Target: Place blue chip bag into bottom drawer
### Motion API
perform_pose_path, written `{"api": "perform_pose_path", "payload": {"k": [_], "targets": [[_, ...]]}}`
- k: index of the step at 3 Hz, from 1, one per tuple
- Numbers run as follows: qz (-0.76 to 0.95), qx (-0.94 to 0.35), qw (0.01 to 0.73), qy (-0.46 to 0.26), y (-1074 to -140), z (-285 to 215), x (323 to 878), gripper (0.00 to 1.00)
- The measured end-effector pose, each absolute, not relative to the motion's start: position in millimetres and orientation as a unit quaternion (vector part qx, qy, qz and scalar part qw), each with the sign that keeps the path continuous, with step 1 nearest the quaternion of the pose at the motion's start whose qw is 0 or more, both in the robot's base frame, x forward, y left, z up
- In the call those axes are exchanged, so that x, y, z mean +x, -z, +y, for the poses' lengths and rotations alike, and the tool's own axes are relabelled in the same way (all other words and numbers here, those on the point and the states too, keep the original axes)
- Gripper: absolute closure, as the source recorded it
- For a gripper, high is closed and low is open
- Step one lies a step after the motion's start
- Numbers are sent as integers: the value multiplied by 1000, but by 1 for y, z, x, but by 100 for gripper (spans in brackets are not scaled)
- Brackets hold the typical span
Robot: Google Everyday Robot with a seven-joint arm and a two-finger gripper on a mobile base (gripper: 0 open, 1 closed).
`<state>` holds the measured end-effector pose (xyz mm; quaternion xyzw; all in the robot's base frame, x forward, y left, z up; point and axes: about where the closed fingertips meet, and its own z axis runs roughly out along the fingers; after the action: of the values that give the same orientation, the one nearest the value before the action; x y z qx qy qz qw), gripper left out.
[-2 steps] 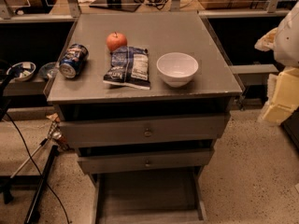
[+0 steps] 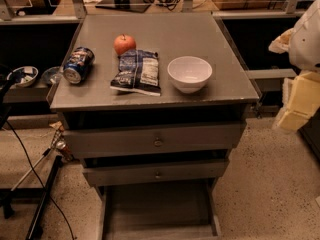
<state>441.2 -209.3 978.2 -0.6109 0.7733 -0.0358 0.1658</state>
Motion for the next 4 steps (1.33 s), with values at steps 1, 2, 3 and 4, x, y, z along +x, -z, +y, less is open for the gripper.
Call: {"api": "perform_pose_path", "payload": {"k": [1, 2, 3, 4], "targets": [[749, -638, 176, 35, -979, -176, 458, 0], [733, -655, 179, 29, -977, -150, 473, 0], [719, -671, 180, 5, -970, -119, 491, 0], [719, -671, 180, 5, -970, -119, 491, 0]]}}
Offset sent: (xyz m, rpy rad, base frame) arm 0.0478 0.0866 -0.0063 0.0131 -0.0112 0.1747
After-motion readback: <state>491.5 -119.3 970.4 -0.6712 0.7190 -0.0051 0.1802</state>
